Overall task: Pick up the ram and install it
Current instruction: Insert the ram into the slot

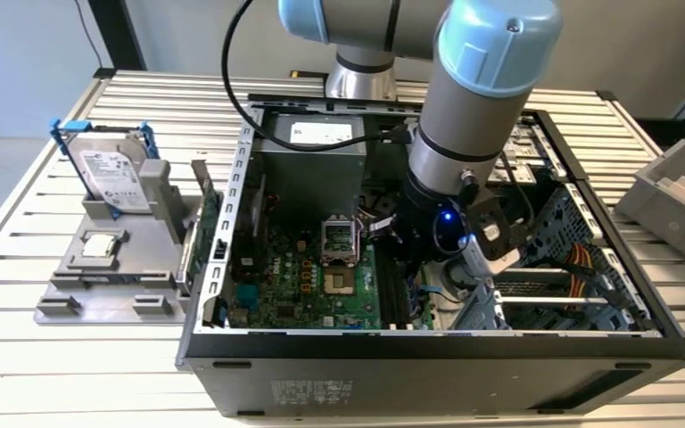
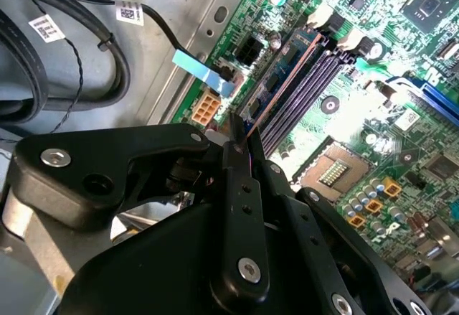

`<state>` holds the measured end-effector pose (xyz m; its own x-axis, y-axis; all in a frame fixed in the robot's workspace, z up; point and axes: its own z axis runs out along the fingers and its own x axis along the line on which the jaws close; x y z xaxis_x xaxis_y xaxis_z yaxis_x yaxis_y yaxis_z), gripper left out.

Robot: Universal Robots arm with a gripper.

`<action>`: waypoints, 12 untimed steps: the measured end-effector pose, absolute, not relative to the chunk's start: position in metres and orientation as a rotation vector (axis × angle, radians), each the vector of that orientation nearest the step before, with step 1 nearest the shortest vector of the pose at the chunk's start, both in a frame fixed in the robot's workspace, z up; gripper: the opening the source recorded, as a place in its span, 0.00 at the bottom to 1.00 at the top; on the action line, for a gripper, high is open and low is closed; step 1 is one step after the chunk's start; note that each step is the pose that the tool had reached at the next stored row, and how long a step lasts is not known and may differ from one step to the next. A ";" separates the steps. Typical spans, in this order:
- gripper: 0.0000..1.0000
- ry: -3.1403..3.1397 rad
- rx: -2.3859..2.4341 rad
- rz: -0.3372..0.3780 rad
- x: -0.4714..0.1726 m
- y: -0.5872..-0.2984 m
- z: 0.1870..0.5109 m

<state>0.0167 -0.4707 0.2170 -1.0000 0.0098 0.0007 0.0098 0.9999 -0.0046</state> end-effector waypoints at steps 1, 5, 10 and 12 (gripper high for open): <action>0.00 -3.141 -0.015 0.007 0.017 -0.471 0.217; 0.00 -3.141 -0.015 0.007 0.016 -0.471 0.217; 0.00 -3.141 -0.015 0.007 0.015 -0.471 0.216; 0.00 -3.141 -0.015 0.007 0.015 -0.471 0.215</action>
<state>0.0147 -0.4707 0.2147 -1.0000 0.0097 0.0006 0.0097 0.9999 -0.0043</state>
